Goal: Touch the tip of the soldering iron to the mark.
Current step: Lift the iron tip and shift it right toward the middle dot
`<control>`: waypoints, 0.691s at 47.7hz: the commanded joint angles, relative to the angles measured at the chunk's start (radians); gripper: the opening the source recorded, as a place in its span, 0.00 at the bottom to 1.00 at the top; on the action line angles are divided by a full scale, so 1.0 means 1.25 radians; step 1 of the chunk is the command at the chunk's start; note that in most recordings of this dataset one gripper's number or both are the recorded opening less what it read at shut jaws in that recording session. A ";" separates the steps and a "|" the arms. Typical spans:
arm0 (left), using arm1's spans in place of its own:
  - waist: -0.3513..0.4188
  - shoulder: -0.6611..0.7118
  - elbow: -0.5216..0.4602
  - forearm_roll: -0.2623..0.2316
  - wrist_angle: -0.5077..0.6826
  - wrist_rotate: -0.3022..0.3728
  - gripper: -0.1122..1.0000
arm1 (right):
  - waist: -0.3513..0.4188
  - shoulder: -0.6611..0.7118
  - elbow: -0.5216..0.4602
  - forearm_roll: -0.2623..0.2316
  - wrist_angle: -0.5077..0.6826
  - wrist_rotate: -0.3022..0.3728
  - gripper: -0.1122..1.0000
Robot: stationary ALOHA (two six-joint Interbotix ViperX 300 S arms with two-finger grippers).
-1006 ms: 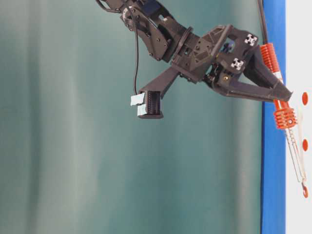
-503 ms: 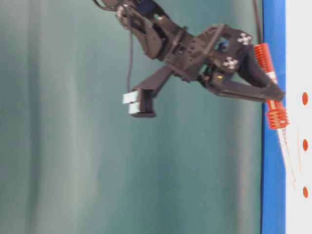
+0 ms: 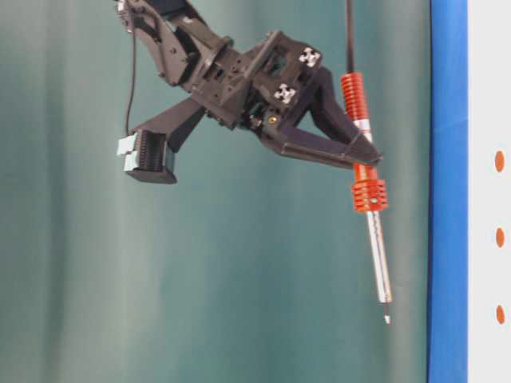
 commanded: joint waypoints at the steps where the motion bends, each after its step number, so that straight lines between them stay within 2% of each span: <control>1: 0.001 0.004 -0.011 0.001 -0.007 0.000 0.12 | -0.001 -0.021 -0.026 -0.032 0.004 0.023 0.16; 9: 0.001 0.002 -0.011 0.001 -0.007 0.000 0.12 | 0.000 -0.021 -0.022 -0.091 0.004 0.086 0.16; 12: 0.001 0.002 -0.011 0.001 -0.007 0.000 0.12 | 0.002 -0.022 -0.022 -0.101 0.006 0.094 0.16; 22: 0.001 0.002 -0.012 0.001 -0.007 0.000 0.12 | 0.004 -0.029 -0.007 -0.104 0.023 0.099 0.16; 33: 0.001 0.002 -0.011 0.000 -0.016 0.000 0.12 | 0.004 -0.082 0.065 -0.104 0.020 0.103 0.16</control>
